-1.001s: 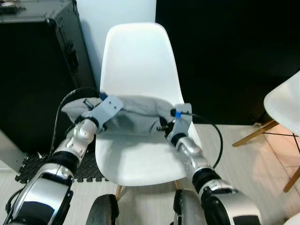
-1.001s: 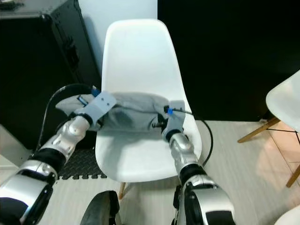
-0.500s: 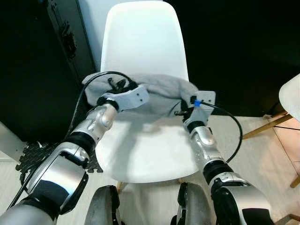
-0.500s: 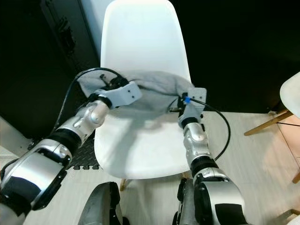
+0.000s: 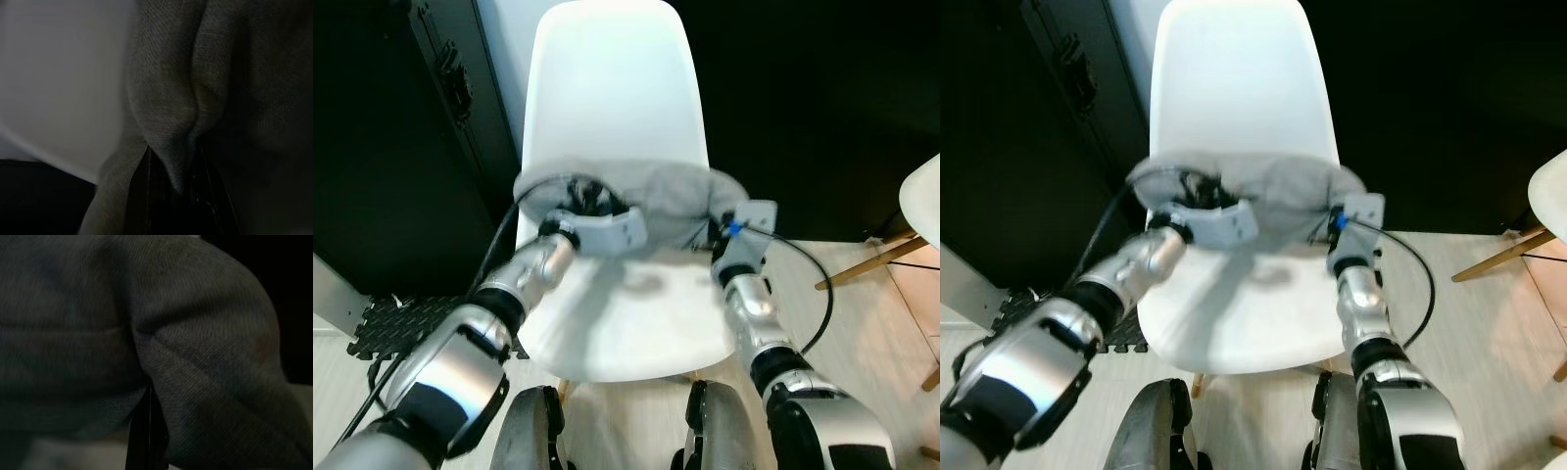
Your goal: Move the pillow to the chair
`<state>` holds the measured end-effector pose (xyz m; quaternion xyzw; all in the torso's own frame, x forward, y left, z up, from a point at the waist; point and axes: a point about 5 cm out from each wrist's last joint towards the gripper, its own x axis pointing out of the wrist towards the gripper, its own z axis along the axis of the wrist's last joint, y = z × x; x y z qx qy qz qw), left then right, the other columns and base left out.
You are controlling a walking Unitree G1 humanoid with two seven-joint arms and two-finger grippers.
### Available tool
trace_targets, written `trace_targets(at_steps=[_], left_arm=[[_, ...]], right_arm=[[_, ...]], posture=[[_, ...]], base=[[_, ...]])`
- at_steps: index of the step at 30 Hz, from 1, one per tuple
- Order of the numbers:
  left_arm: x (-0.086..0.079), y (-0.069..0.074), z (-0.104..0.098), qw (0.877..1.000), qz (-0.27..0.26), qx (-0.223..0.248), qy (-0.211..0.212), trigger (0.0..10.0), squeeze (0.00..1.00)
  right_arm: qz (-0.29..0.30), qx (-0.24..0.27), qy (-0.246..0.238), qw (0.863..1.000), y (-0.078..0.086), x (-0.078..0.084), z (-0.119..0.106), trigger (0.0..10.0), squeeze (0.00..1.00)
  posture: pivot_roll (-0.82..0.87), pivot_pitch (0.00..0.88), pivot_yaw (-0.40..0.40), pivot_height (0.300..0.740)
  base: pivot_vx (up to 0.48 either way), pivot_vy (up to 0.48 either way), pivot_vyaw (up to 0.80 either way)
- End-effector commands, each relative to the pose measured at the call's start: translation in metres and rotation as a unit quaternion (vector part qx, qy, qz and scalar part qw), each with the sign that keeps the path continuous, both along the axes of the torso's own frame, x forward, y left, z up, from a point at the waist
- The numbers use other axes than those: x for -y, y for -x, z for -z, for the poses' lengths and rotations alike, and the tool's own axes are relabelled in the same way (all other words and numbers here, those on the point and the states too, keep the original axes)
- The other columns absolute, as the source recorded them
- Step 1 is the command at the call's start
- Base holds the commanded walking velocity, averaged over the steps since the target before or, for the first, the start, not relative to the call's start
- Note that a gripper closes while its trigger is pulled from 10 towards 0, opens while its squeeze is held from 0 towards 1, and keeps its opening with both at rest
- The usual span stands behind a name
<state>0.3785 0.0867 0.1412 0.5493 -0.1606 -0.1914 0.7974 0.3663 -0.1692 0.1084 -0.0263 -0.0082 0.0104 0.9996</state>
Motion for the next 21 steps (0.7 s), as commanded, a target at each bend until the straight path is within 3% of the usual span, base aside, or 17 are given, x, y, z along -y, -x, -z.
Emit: trace_targets(at_steps=[1, 8, 9, 10, 11, 12, 13, 21], left_arm=[[0.006, 0.005, 0.008, 0.999, 0.023, -0.024, -0.012, 10.0, 0.0], [-0.01, 0.007, 0.032, 0.992, -0.039, -0.12, 0.007, 10.0, 0.0], [-0.012, 0.006, 0.033, 0.991, -0.048, -0.128, 0.012, 10.0, 0.0], [-0.012, 0.006, 0.033, 0.991, -0.048, -0.128, 0.012, 10.0, 0.0], [-0.014, 0.006, 0.034, 0.989, -0.052, -0.137, 0.019, 10.0, 0.02], [-0.016, 0.005, 0.034, 0.987, -0.058, -0.146, 0.025, 10.0, 0.02], [-0.017, 0.004, 0.033, 0.985, -0.063, -0.154, 0.039, 10.0, 1.0], [-0.016, 0.004, 0.031, 0.976, -0.057, -0.192, 0.083, 10.0, 1.0]], right_arm=[[-0.003, -0.02, 0.01, 1.0, 0.003, 0.001, 0.009, 10.0, 0.0], [-0.028, -0.029, 0.055, 0.998, 0.006, -0.003, 0.014, 10.0, 0.0], [-0.031, -0.034, 0.05, 0.998, 0.006, -0.003, 0.015, 10.0, 0.09], [-0.031, -0.034, 0.05, 0.998, 0.006, -0.003, 0.015, 10.0, 0.09], [-0.033, -0.036, 0.044, 0.998, 0.006, -0.004, 0.015, 10.0, 1.0], [-0.036, -0.035, 0.034, 0.998, 0.006, -0.004, 0.015, 10.0, 1.0], [-0.039, -0.035, 0.027, 0.998, 0.006, -0.005, 0.015, 10.0, 1.0], [-0.04, -0.042, 0.012, 0.998, 0.006, -0.004, 0.016, 10.0, 1.0]], posture=[[0.05, 0.228, -0.007, 0.56], [0.05, 0.226, -0.004, 0.56], [0.05, 0.225, -0.003, 0.56], [0.05, 0.225, -0.003, 0.56], [0.05, 0.224, -0.002, 0.56], [0.05, 0.223, -0.002, 0.56], [0.05, 0.222, -0.002, 0.56], [0.06, 0.206, -0.001, 0.56]], base=[[0.0, 0.0, 0.0], [0.0, 0.0, 0.0], [0.0, 0.0, 0.0], [0.0, 0.0, 0.0], [0.0, 0.0, 0.0], [0.0, 0.0, 0.0], [0.0, 0.0, 0.0], [0.0, 0.0, 0.0]])
